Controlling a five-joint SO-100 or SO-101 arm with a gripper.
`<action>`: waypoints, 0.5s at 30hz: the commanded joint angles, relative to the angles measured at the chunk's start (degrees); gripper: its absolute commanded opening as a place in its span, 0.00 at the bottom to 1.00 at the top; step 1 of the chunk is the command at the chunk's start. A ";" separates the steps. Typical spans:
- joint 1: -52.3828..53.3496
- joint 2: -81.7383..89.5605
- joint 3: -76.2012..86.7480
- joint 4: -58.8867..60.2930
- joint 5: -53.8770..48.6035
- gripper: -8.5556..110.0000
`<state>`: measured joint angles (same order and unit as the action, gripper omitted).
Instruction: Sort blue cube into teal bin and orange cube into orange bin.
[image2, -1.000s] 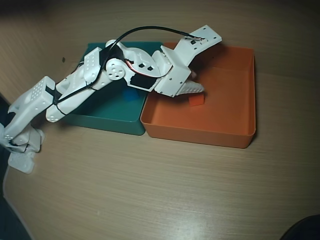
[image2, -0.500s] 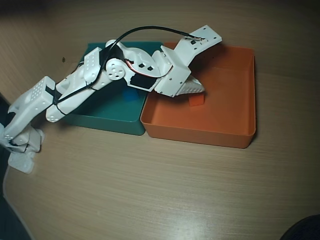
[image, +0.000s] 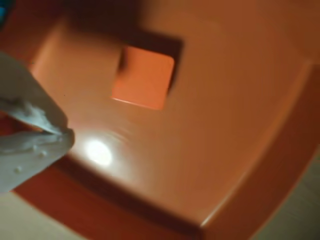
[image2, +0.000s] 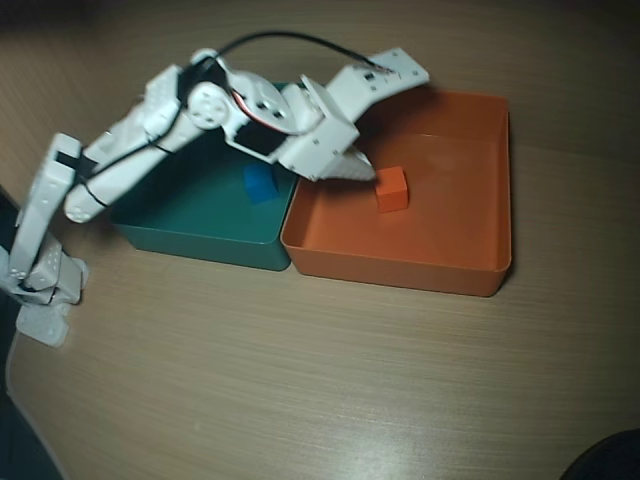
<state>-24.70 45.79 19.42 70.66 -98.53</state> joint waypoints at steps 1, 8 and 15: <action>0.18 19.16 9.05 0.09 0.35 0.02; 1.67 39.02 26.37 0.09 0.26 0.02; 4.83 53.53 39.55 1.05 -0.70 0.02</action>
<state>-20.83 91.14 56.43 71.81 -98.53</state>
